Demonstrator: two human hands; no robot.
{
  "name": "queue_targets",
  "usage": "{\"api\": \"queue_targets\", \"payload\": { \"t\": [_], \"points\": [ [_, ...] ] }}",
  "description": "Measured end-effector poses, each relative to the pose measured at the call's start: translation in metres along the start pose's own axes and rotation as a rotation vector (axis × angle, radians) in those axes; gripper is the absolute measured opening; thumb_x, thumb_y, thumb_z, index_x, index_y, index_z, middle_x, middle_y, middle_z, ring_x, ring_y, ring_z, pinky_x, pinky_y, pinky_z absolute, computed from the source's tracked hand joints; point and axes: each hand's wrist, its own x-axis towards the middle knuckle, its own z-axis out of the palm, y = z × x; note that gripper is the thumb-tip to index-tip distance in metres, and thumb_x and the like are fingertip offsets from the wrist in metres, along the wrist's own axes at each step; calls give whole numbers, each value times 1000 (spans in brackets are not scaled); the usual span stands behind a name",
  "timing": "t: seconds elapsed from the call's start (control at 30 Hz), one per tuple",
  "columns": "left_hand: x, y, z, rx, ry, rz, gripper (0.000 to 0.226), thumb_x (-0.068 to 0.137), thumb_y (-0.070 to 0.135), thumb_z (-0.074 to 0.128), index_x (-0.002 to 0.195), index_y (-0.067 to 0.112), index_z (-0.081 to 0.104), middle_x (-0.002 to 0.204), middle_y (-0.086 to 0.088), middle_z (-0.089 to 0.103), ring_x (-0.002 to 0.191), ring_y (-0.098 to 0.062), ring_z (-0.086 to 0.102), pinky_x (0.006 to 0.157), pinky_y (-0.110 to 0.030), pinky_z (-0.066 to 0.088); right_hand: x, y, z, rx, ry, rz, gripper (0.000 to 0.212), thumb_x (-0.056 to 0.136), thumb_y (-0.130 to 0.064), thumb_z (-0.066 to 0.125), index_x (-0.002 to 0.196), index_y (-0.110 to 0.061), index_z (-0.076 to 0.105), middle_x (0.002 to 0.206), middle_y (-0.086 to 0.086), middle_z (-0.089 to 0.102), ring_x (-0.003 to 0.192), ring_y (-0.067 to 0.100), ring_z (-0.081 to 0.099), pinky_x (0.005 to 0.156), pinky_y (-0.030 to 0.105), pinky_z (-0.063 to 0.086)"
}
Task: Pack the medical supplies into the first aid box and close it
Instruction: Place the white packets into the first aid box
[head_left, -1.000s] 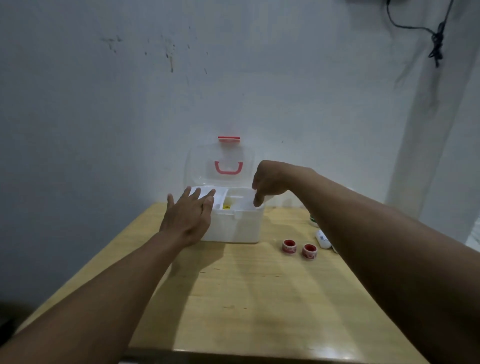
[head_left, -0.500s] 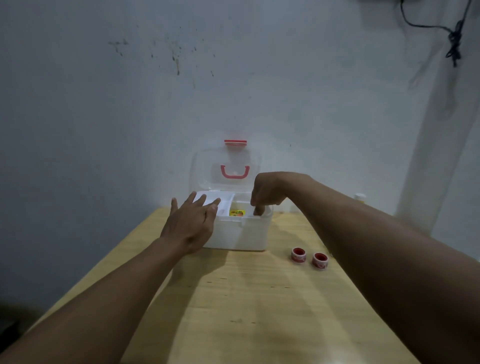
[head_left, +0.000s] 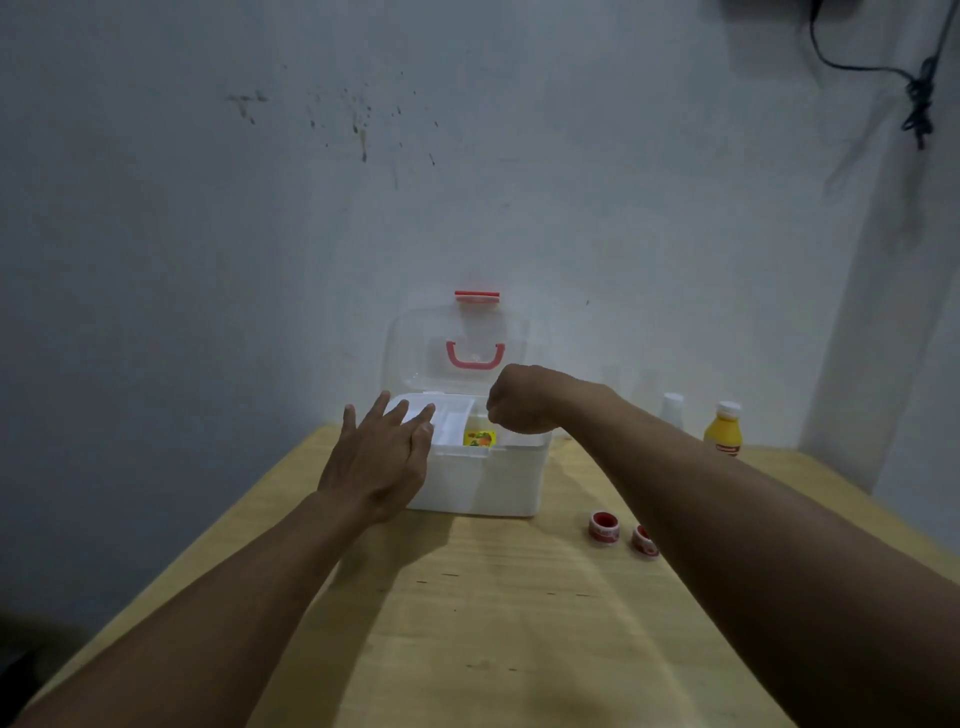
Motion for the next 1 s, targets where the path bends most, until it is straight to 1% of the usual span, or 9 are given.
{"api": "queue_targets", "payload": {
  "t": [0.13,0.17,0.27,0.37,0.47,0.57,0.77,0.87,1.0],
  "points": [
    [-1,2,1,1,10,-13,67,94,51,3,153,31,26,161,2,24,151,-21,8,118,-48,-8,-2,-9,8,77,1,12,37,101,-31,40,118,-5,61,126,13,62,107,27,59,89,36,48],
    [-1,2,1,0,13,-15,68,93,51,2,153,30,27,161,2,24,151,-21,8,118,-48,-7,-4,-13,9,99,-22,17,40,103,-36,36,123,-9,58,134,14,58,114,28,56,92,37,44],
    [-2,2,2,-13,21,-13,61,99,47,7,153,26,28,161,3,23,151,-19,7,119,-48,-5,-10,-20,11,154,-132,73,62,104,-52,23,153,-14,30,161,8,27,146,29,27,115,42,22],
    [-3,2,3,-41,26,-14,60,101,44,8,153,22,28,162,2,20,151,-17,4,119,-46,-5,-11,-24,16,175,-250,112,69,100,-61,11,157,-24,8,165,1,5,152,27,6,119,47,6],
    [-4,3,4,-32,21,-18,65,98,47,3,153,22,27,162,4,18,151,-16,3,118,-43,-7,-3,-29,21,217,-299,111,67,97,-64,5,156,-33,0,165,-5,-7,152,26,-3,119,50,0],
    [-4,3,4,-27,27,-18,72,93,49,0,153,23,27,162,4,18,151,-16,3,119,-42,-7,5,-28,25,269,-318,129,73,93,-70,3,156,-35,-3,165,-6,-11,152,26,-6,119,52,-1],
    [-5,2,5,-47,43,-8,67,97,47,2,152,21,30,162,4,21,151,-15,4,119,-42,-4,7,-24,25,336,-283,113,77,91,-74,3,156,-34,-3,165,-7,-8,152,24,-3,119,50,0],
    [-5,2,5,-47,49,-5,64,98,45,5,153,21,30,162,4,21,151,-15,4,119,-41,-5,3,-27,25,273,-286,140,70,95,-67,2,156,-33,-1,164,-5,-11,152,26,-4,119,50,-1],
    [-4,1,6,-29,41,-17,55,104,40,13,154,22,27,162,4,20,151,-15,4,117,-40,-8,3,-34,28,316,-285,110,63,98,-60,1,155,-34,-4,164,-3,-12,151,28,-7,119,50,-3]
  ]
}}
